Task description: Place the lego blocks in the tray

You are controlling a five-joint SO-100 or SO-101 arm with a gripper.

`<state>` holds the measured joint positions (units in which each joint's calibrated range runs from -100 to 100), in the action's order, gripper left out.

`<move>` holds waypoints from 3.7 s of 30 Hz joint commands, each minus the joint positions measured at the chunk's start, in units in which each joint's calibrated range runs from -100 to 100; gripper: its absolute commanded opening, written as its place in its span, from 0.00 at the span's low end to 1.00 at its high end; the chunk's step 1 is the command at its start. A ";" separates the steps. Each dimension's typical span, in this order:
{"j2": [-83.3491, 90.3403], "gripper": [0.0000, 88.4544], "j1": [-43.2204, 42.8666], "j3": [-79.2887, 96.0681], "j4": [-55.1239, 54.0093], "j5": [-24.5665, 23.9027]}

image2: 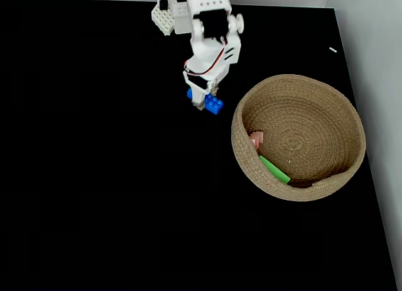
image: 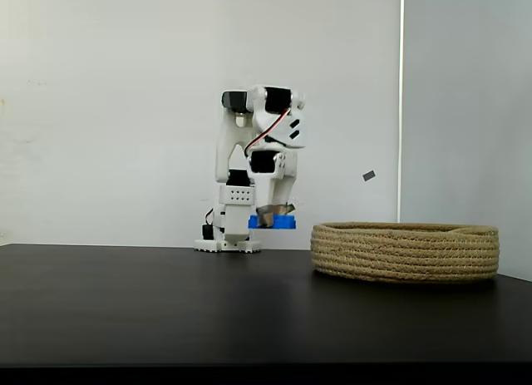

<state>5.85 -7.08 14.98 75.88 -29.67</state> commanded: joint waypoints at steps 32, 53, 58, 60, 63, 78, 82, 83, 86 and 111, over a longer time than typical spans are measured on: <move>9.62 0.24 -10.80 1.03 -29.19 -14.75; 43.76 0.00 8.73 37.78 -28.36 12.65; 70.76 0.00 10.96 58.12 -31.94 17.29; 80.30 0.00 10.88 64.59 -29.53 18.75; 89.33 0.00 10.88 71.70 -28.36 20.42; 92.94 0.00 9.56 85.02 -29.28 29.11; 92.94 0.00 9.15 85.02 -29.61 29.06; 92.94 0.00 8.82 85.02 -29.61 29.01; 92.94 0.00 8.40 85.02 -29.61 28.86; 92.94 0.00 11.87 85.02 -29.36 26.03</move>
<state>98.13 4.07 99.29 47.30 -3.20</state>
